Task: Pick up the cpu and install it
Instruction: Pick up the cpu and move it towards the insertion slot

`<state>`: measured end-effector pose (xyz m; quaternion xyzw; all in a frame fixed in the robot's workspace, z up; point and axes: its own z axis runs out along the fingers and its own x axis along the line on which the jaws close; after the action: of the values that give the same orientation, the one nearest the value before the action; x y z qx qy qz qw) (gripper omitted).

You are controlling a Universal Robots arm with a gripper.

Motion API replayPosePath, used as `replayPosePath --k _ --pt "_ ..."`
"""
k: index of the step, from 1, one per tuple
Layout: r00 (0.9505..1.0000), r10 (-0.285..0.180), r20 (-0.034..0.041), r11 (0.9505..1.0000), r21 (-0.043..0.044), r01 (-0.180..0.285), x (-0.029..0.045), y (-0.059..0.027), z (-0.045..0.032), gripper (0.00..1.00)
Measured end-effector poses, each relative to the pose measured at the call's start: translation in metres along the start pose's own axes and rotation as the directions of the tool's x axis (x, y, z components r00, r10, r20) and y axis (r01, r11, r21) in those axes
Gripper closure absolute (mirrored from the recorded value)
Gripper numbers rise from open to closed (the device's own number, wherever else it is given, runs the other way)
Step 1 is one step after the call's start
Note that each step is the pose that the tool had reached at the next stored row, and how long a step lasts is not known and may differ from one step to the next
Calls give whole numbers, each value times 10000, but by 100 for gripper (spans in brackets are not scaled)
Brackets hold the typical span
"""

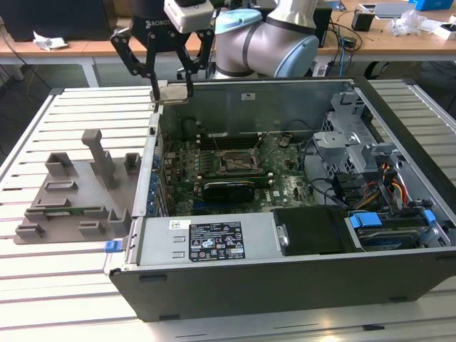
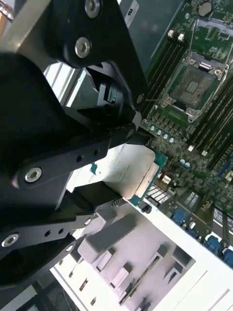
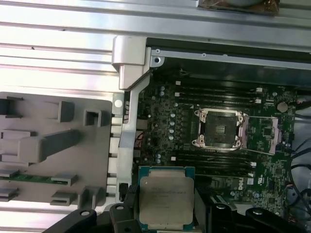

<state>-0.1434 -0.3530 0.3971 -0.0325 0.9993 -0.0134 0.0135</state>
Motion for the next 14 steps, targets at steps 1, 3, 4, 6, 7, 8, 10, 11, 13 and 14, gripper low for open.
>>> replayPosePath --k 1,3,4,6,7,8,10,11,13,14 --pt "10000 1 -2 10000 1 -1 -30 10 5 45" --pt "10000 -1 -11 10000 1 1 -104 32 25 45" --pt "10000 -1 -14 10000 -1 1 -142 41 39 45" --pt "10000 0 -21 10000 -1 0 -197 51 61 45" --pt "10000 0 -23 10000 0 0 -233 56 84 45" --pt "10000 -1 -26 10000 0 1 -255 59 97 45" --pt "10000 -1 -29 10000 -1 1 -316 65 135 45" --pt "10000 0 -29 10000 -1 0 -343 67 152 45" --pt "10000 -1 -30 10000 0 1 -391 70 180 45" --pt "10000 -2 -30 10000 0 2 -409 71 190 45"
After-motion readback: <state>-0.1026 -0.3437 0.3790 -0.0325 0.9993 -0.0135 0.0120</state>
